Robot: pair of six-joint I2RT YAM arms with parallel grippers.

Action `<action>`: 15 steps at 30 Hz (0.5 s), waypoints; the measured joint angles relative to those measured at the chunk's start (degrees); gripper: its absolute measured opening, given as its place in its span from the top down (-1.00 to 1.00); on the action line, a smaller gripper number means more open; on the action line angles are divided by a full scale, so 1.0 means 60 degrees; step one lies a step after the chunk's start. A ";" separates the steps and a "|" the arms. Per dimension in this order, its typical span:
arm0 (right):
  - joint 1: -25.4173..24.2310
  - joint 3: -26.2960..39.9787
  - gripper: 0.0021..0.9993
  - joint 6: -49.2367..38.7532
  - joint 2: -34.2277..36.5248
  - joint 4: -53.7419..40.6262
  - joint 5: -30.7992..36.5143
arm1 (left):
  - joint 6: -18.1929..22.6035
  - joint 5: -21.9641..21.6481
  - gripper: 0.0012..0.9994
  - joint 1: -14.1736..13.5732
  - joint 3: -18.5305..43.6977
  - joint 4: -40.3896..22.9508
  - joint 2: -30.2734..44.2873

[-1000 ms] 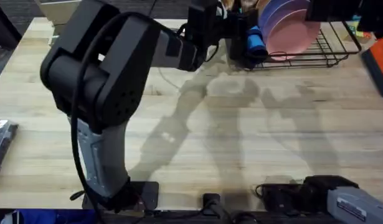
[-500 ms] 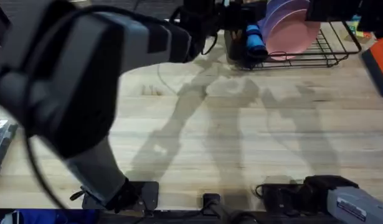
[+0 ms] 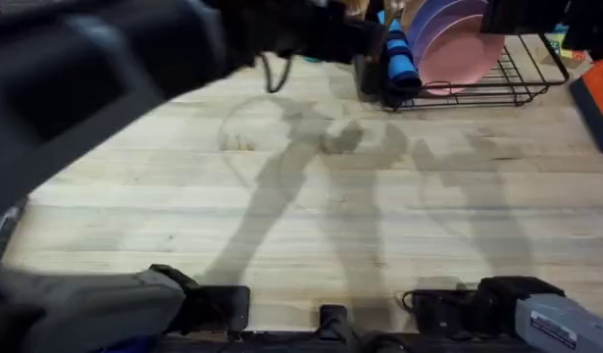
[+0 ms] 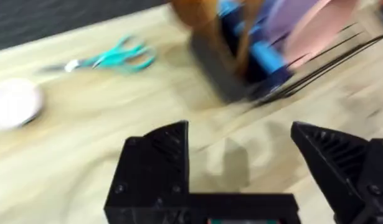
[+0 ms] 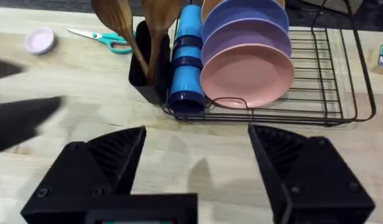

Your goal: Pick up the spoon on the table one by one and put them onto the rack

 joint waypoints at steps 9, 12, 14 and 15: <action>0.0000 0.0000 -0.99 -0.0003 0.0003 -0.0011 0.0000 | 0.0377 -0.2377 -0.99 0.0950 0.0000 -0.4054 -0.3000; 0.0000 0.0000 -0.99 -0.0003 0.0000 -0.0015 0.0000 | 0.0425 -0.2845 -0.99 0.1261 0.0000 -0.4927 -0.3716; 0.0000 0.0000 -0.99 -0.0003 0.0002 -0.0015 0.0000 | 0.0452 -0.3094 -0.99 0.1472 0.0000 -0.5405 -0.4148; 0.0000 0.0000 -0.99 -0.0003 0.0000 -0.0018 0.0000 | 0.0454 -0.3212 -0.99 0.1573 0.0000 -0.5603 -0.4351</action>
